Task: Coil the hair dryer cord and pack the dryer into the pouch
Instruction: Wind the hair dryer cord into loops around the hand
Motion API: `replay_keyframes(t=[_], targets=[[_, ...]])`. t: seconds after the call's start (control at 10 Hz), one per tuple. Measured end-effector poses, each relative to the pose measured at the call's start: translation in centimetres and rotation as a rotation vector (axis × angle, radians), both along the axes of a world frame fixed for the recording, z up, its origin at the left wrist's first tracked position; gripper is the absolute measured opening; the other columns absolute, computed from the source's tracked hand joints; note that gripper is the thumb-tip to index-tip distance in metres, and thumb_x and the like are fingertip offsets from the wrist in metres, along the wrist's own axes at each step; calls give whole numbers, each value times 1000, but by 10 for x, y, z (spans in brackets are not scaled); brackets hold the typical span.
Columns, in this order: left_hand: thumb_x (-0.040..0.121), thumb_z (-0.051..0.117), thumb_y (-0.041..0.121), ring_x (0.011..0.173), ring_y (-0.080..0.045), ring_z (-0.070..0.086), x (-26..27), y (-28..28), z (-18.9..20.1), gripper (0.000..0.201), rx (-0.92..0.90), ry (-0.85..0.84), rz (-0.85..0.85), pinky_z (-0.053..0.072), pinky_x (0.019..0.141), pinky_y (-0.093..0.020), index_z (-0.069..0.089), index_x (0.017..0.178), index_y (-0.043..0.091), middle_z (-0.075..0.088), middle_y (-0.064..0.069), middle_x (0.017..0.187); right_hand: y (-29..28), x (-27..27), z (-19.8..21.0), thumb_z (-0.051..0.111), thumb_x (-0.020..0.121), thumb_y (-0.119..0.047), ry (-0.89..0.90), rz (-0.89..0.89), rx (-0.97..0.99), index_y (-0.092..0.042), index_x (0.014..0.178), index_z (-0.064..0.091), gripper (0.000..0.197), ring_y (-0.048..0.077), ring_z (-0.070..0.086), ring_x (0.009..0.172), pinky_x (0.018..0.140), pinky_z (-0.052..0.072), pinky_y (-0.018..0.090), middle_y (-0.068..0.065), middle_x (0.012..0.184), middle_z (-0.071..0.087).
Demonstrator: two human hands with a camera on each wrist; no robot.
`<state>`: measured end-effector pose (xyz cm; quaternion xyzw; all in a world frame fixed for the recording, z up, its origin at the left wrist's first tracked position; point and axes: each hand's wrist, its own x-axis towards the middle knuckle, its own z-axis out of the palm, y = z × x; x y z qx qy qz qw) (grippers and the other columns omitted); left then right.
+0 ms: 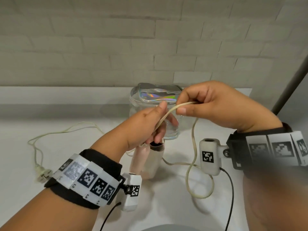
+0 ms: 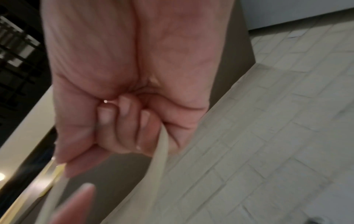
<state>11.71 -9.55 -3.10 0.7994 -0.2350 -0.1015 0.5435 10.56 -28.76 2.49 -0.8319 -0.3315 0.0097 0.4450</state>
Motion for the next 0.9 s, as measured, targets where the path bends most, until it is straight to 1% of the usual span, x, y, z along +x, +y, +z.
replay_keyframes(t=[0.1, 0.2, 0.3, 0.4, 0.5, 0.6, 0.7, 0.8, 0.9], targets=[[91, 21, 66, 35, -13, 31, -4, 3, -2, 75, 17, 79, -234, 37, 52, -29, 71, 87, 11, 42, -2, 43, -6, 11, -3, 73, 74, -15, 19, -52, 194, -12, 79, 68, 8, 8, 53, 68, 68, 44, 17, 1, 70, 64], [88, 57, 32, 39, -12, 35, -7, 2, -1, 29, 53, 106, -387, 40, 49, -18, 76, 93, 11, 38, -6, 43, 5, 24, -17, 75, 71, -17, 29, -84, 320, -15, 78, 67, 12, 4, 50, 62, 67, 44, 14, -10, 64, 62], [91, 55, 16, 36, -9, 35, -8, 0, -5, 31, 55, 153, -487, 37, 49, -24, 69, 118, 24, 46, -4, 43, 22, 32, -35, 74, 73, -27, 111, -135, 315, -20, 76, 65, 12, 14, 46, 66, 67, 41, 23, 3, 71, 56], [93, 46, 12, 35, -8, 45, -6, -6, -10, 43, -81, 147, -458, 48, 63, -33, 58, 131, 31, 69, -7, 64, 42, 33, -49, 64, 84, -37, 349, -151, 200, -11, 89, 64, 27, 20, 52, 63, 60, 42, 26, 10, 70, 56], [96, 39, 8, 67, -19, 70, -1, -12, -13, 57, -249, 108, -381, 54, 81, -32, 33, 147, 33, 73, -17, 97, 80, 35, -68, 48, 88, -7, 651, -814, -434, -22, 142, 34, 57, 7, 71, 71, 72, 49, 9, 6, 84, 73], [101, 35, 7, 92, -24, 72, 4, -15, -18, 62, -385, 88, -251, 55, 87, -33, 16, 151, 37, 72, -16, 108, 77, 37, -76, 34, 96, -12, 594, -804, -474, -11, 135, 40, 40, 25, 60, 112, 69, 46, 6, 29, 102, 62], [98, 40, 14, 107, -23, 68, 12, -13, -23, 67, -505, 36, -115, 51, 96, -33, 9, 151, 39, 68, -13, 121, 45, 28, -76, 40, 97, -7, 376, -335, -18, -13, 96, 60, 22, 7, 66, 70, 52, 40, 8, -1, 70, 62], [94, 42, 22, 124, -15, 58, 22, -5, -26, 73, -563, -40, -2, 38, 107, -36, -1, 151, 40, 63, -3, 131, 42, 38, -91, 50, 95, -17, 223, -240, -214, -25, 82, 63, 20, 10, 43, 54, 55, 41, 27, -8, 60, 47], [98, 39, 26, 128, -10, 54, 32, 10, -26, 73, -518, -136, 101, 24, 118, -42, -10, 150, 40, 59, 3, 137, 40, 36, -94, 50, 95, -25, 230, -214, -234, -23, 95, 67, 17, 1, 40, 44, 52, 35, 18, -16, 48, 45]])
